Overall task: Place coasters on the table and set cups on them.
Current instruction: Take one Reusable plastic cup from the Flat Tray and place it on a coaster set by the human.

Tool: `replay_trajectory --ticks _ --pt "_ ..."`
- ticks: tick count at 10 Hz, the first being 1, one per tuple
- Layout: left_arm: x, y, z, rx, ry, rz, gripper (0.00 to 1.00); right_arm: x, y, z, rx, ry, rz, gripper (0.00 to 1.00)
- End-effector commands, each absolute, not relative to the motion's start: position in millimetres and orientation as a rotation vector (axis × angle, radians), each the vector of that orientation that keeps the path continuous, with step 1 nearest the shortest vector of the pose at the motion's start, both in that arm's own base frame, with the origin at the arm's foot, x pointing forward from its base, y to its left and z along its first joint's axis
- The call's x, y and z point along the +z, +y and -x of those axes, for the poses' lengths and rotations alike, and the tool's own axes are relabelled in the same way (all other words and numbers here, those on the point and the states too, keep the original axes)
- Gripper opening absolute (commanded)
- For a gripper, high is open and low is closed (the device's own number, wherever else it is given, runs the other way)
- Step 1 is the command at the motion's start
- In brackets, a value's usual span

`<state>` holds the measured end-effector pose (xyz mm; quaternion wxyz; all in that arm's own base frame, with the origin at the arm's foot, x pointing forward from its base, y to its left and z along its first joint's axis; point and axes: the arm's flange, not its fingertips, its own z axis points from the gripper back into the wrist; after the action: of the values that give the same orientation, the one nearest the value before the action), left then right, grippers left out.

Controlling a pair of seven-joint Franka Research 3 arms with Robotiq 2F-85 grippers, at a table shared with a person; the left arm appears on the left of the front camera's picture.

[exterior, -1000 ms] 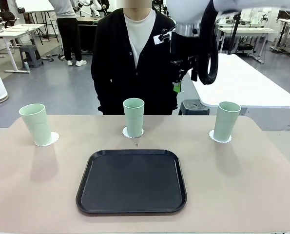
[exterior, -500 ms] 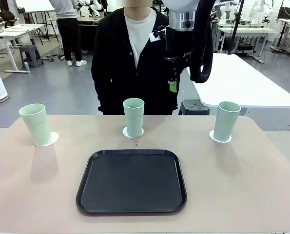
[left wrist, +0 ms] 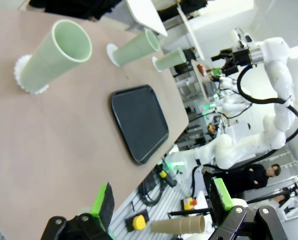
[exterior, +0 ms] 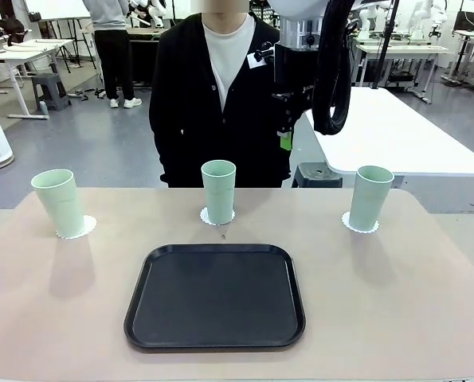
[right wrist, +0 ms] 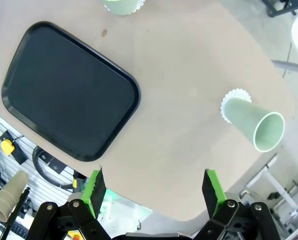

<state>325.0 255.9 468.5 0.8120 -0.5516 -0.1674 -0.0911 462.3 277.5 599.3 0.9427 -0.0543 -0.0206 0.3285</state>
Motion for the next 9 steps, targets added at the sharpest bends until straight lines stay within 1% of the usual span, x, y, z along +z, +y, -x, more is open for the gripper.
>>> replay_trajectory --ticks 1,4,5,6,7,8,9 --pt "471 257 -322 -0.199 -0.359 1.183 1.00 598 277 -464 0.680 -0.047 0.128 1.00" --pt "471 257 -322 -0.199 -0.359 1.183 1.00 599 278 -462 0.670 -0.042 0.111 1.00" --pt "471 257 -322 -0.199 -0.359 1.183 1.00 603 244 -434 0.613 -0.103 -0.088 1.00" --pt "471 257 -322 -0.199 -0.359 1.183 1.00 604 182 -408 0.460 -0.171 -0.324 1.00" --pt "471 257 -322 -0.199 -0.359 1.183 1.00 599 131 -386 0.373 -0.225 -0.464 1.00" --pt "471 257 -322 -0.199 -0.359 1.183 1.00 585 87 -368 0.286 -0.238 -0.588 1.00" --pt "471 257 -322 -0.199 -0.359 1.183 1.00 564 47 -350 0.213 -0.216 -0.695 1.00"
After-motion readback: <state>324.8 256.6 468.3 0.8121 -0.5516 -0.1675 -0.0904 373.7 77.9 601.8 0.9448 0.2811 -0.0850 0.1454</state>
